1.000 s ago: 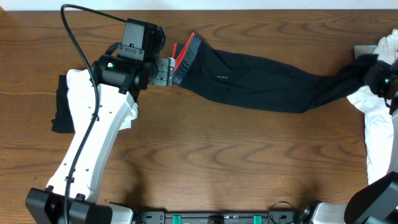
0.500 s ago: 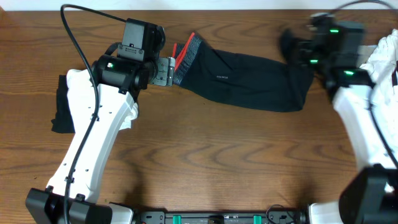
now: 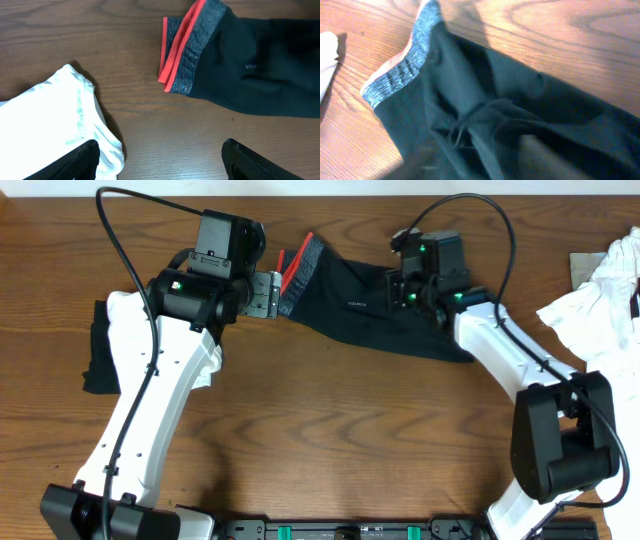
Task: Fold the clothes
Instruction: 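Lay the leg end down and open the right gripper, withdrawing right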
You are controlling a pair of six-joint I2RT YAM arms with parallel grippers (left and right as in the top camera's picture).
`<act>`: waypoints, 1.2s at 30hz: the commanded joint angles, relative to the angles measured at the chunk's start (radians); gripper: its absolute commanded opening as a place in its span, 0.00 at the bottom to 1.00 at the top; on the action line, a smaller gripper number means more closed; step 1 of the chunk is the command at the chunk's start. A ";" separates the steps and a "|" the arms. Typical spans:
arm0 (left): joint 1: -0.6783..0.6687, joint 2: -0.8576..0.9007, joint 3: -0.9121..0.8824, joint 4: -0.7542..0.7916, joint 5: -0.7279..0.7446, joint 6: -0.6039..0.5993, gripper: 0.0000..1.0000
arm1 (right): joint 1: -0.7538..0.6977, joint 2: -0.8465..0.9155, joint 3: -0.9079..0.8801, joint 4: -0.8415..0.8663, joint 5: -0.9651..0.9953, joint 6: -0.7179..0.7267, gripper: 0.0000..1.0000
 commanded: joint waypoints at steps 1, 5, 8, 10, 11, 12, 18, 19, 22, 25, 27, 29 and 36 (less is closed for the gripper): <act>0.006 -0.025 0.013 -0.002 -0.008 0.014 0.80 | -0.012 -0.026 0.003 -0.036 0.075 0.017 0.73; 0.006 -0.025 0.013 -0.002 -0.008 0.014 0.80 | -0.094 -0.108 0.003 -0.113 0.072 0.098 0.74; 0.006 -0.025 0.013 -0.002 -0.008 0.014 0.80 | -0.184 -0.185 0.003 -0.207 0.073 0.147 0.81; 0.006 -0.025 0.013 -0.002 -0.008 0.013 0.80 | -0.261 -0.223 0.003 -0.297 0.067 0.159 0.82; 0.006 -0.025 0.013 -0.002 -0.008 0.013 0.80 | -0.300 -0.230 0.003 -0.345 0.059 0.159 0.82; 0.006 -0.025 0.013 -0.002 -0.008 0.013 0.80 | -0.337 -0.229 0.003 -0.391 0.047 0.159 0.82; 0.006 -0.025 0.013 -0.002 -0.008 0.013 0.80 | -0.464 -0.152 -0.024 -0.515 -0.040 0.112 0.81; 0.006 -0.025 0.013 -0.003 -0.008 0.013 0.80 | -0.470 -0.134 -0.031 -0.515 -0.063 0.108 0.79; 0.007 -0.012 0.010 -0.006 0.005 0.013 0.86 | -0.471 -0.087 -0.035 -0.514 -0.116 0.100 0.78; 0.028 0.034 -0.001 0.001 0.092 0.014 0.88 | -0.471 -0.088 -0.035 -0.510 -0.130 0.093 0.77; 0.055 0.090 -0.003 0.031 0.130 0.018 0.88 | -0.472 -0.100 -0.035 -0.510 -0.129 0.092 0.77; 0.082 0.148 -0.003 0.077 0.185 0.026 0.91 | -0.473 -0.118 -0.035 -0.514 -0.134 0.071 0.77; 0.157 0.346 -0.003 0.268 0.467 0.040 0.96 | -0.479 -0.248 -0.035 -0.591 -0.151 0.002 0.79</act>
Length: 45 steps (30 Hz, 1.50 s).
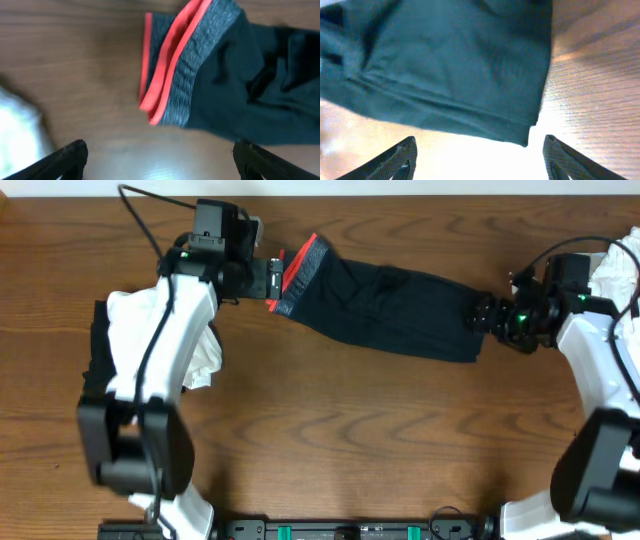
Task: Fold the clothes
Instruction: 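Lay the leg end down and open the right gripper, withdrawing right, then lift the waistband with the left gripper and fold it rightward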
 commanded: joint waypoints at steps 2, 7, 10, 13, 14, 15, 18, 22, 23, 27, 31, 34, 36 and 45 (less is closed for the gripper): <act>0.035 0.104 -0.003 0.090 0.255 0.006 0.96 | -0.008 -0.137 0.005 -0.039 -0.027 -0.051 0.79; 0.040 0.216 -0.003 0.206 0.285 -0.023 0.99 | -0.008 -0.257 0.005 -0.068 -0.027 -0.051 0.79; 0.039 0.281 -0.003 0.257 0.284 -0.025 0.99 | -0.008 -0.322 0.005 -0.072 -0.027 -0.050 0.79; 0.039 0.336 -0.003 0.291 0.284 -0.025 0.99 | -0.008 -0.370 0.005 -0.074 -0.027 -0.050 0.79; 0.039 0.354 -0.003 0.304 0.285 -0.025 0.99 | -0.008 -0.382 0.005 -0.075 -0.027 -0.050 0.80; 0.039 0.370 -0.003 0.315 0.285 -0.025 0.99 | -0.008 -0.396 0.005 -0.080 -0.027 -0.050 0.80; 0.038 0.398 -0.003 0.336 0.285 -0.034 0.99 | -0.008 -0.413 0.005 -0.097 -0.026 -0.050 0.80; 0.029 0.402 -0.003 0.338 0.288 -0.048 0.82 | -0.008 -0.415 0.005 -0.114 -0.026 -0.050 0.79; 0.025 0.402 -0.003 0.337 0.289 -0.051 0.73 | -0.008 -0.415 0.005 -0.114 -0.025 -0.050 0.79; 0.016 0.402 -0.003 0.282 0.315 -0.059 0.29 | -0.008 -0.415 0.005 -0.111 -0.017 -0.049 0.79; 0.029 0.372 0.000 0.165 0.317 -0.058 0.06 | -0.008 -0.415 0.005 -0.112 0.021 -0.043 0.79; 0.061 0.287 0.008 0.035 0.256 -0.058 0.06 | -0.009 -0.416 0.005 -0.112 0.030 -0.043 0.79; 0.085 0.212 0.010 -0.043 0.189 -0.035 0.06 | -0.010 -0.417 0.005 -0.112 0.030 -0.043 0.79; 0.130 -0.161 0.011 -0.175 0.083 0.059 0.06 | -0.013 -0.417 0.005 -0.099 0.034 -0.043 0.80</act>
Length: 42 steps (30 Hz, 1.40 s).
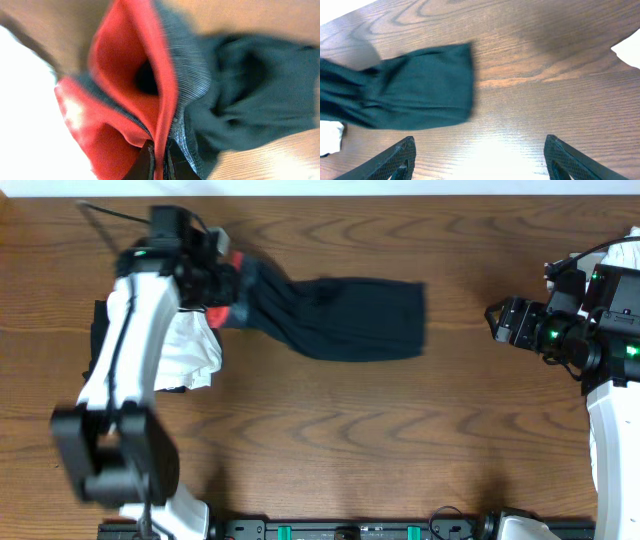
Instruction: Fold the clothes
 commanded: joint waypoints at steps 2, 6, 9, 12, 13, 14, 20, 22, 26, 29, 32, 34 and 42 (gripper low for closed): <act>-0.060 -0.107 0.008 -0.008 -0.035 0.039 0.06 | -0.013 -0.010 0.004 0.009 0.004 -0.011 0.80; -0.164 -0.095 0.008 -0.009 -0.058 0.039 0.06 | -0.013 -0.010 0.004 0.008 0.004 -0.011 0.80; -0.264 -0.050 0.008 0.002 -0.155 0.058 0.06 | -0.012 -0.010 0.004 0.008 0.003 -0.011 0.80; -0.340 0.005 0.008 0.039 -0.223 0.114 0.06 | -0.012 -0.010 0.004 0.007 0.003 -0.011 0.80; -0.362 0.025 0.008 0.055 -0.249 0.117 0.06 | -0.012 -0.010 0.004 0.006 0.003 -0.011 0.80; -0.380 0.044 0.008 0.075 -0.269 0.121 0.07 | -0.012 -0.010 0.004 0.004 0.003 -0.011 0.80; -0.440 0.125 0.008 0.220 -0.273 0.155 0.08 | -0.012 -0.010 0.004 0.001 -0.004 -0.011 0.80; -0.454 0.143 0.008 0.257 -0.273 0.155 0.08 | -0.012 -0.010 0.004 0.001 -0.004 -0.011 0.81; -0.476 0.192 0.008 0.309 -0.253 0.155 0.08 | -0.012 -0.010 0.004 0.001 -0.004 -0.011 0.81; -0.497 0.236 0.008 0.327 -0.231 0.154 0.08 | -0.012 -0.010 0.004 -0.001 -0.004 -0.011 0.81; -0.525 0.269 0.008 0.336 -0.213 0.154 0.08 | -0.012 -0.010 0.004 -0.003 -0.005 -0.011 0.81; -0.541 0.272 0.008 0.337 -0.214 0.154 0.17 | -0.012 -0.010 0.004 -0.007 -0.004 -0.011 0.81; -0.539 0.178 0.121 0.224 -0.255 0.127 0.86 | -0.012 -0.010 0.004 -0.013 -0.004 -0.011 0.81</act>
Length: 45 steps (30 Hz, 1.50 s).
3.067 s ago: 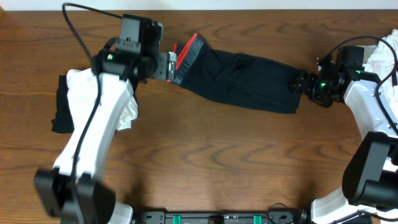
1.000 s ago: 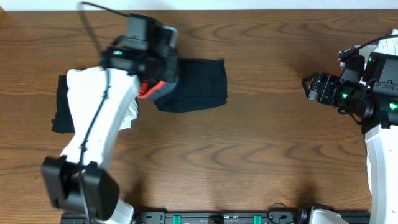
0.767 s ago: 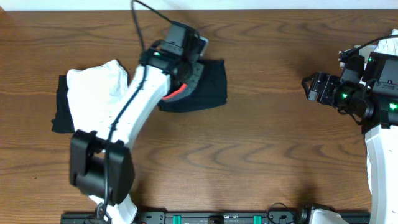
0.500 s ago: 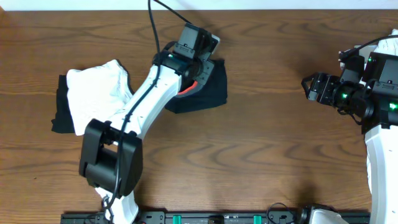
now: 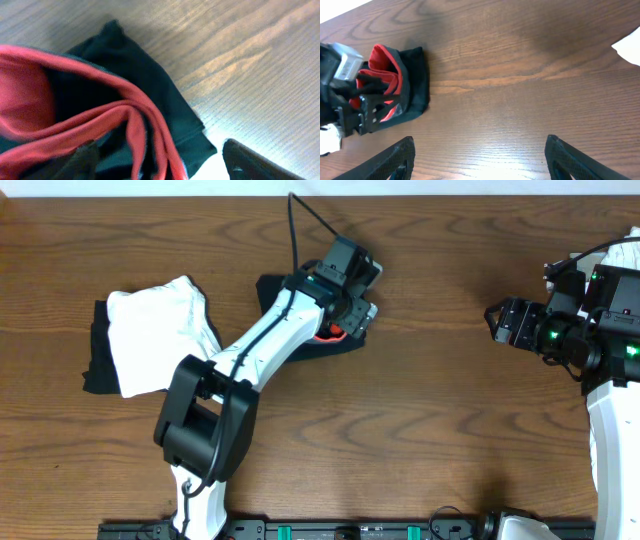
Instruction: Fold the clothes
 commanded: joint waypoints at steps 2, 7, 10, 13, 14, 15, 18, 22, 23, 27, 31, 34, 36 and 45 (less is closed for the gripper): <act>0.026 -0.113 0.101 -0.096 -0.054 -0.010 0.86 | -0.012 -0.010 0.004 -0.003 -0.004 -0.011 0.81; 0.093 -0.151 0.103 -0.262 -0.090 -0.080 0.86 | -0.012 -0.010 0.004 0.002 -0.003 -0.012 0.82; 0.145 -0.142 0.077 -0.317 -0.074 -0.159 0.85 | -0.012 -0.010 0.004 0.005 -0.003 -0.012 0.82; 0.179 -0.121 0.029 -0.301 0.023 -0.163 0.80 | -0.012 -0.010 0.004 0.007 -0.003 -0.011 0.82; 0.183 -0.111 0.020 -0.297 0.045 -0.162 0.79 | -0.012 -0.010 0.004 0.008 -0.003 -0.012 0.82; 0.184 -0.096 0.013 -0.294 0.060 -0.162 0.79 | -0.012 -0.010 0.004 0.009 -0.003 -0.011 0.82; 0.184 -0.060 0.012 -0.293 0.061 -0.155 0.77 | -0.012 -0.010 0.004 0.011 -0.003 -0.012 0.82; 0.183 -0.042 0.012 -0.261 0.088 -0.155 0.55 | -0.012 -0.010 0.004 0.011 -0.003 -0.011 0.82; 0.183 -0.041 0.012 -0.250 0.108 -0.155 0.49 | -0.012 -0.010 0.004 0.012 -0.003 -0.011 0.82; 0.179 -0.041 0.012 -0.188 0.171 -0.155 0.13 | -0.012 -0.010 0.004 0.021 -0.003 -0.011 0.82; 0.162 -0.041 0.012 -0.052 0.222 -0.154 0.06 | -0.012 -0.010 0.004 0.023 -0.003 -0.011 0.82; 0.130 -0.040 0.012 0.083 0.240 -0.129 0.06 | -0.012 -0.010 0.004 0.023 -0.003 -0.011 0.83; 0.103 -0.035 0.012 0.151 0.240 -0.104 0.06 | -0.012 -0.010 0.004 0.023 -0.004 -0.011 0.82; 0.011 0.057 0.012 0.180 0.239 -0.079 0.59 | -0.012 -0.010 0.004 0.018 -0.005 -0.011 0.82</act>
